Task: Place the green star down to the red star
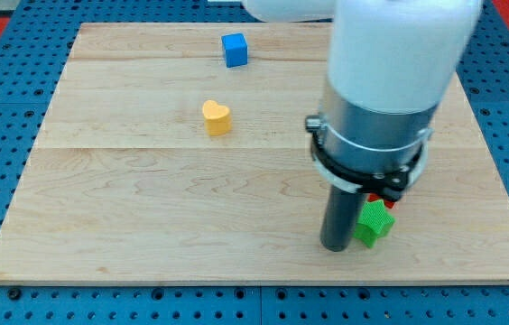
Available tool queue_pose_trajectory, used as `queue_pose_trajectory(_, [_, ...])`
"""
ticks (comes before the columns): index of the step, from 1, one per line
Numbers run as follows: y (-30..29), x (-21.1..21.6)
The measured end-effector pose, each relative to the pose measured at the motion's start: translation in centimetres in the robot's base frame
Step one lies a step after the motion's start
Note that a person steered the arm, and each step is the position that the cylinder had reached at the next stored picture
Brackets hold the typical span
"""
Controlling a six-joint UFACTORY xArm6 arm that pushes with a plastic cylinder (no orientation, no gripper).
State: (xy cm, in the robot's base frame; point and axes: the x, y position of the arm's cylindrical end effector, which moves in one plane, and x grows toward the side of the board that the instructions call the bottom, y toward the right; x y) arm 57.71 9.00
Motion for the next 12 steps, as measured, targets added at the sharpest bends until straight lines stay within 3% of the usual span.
queue_pose_trajectory(3, [2.8,2.5])
queue_pose_trajectory(5, [-7.3,1.8])
queue_pose_trajectory(7, [-2.8,-1.7])
queue_pose_trajectory(10, [5.6,-1.2])
queue_pose_trajectory(12, [7.4,-0.7])
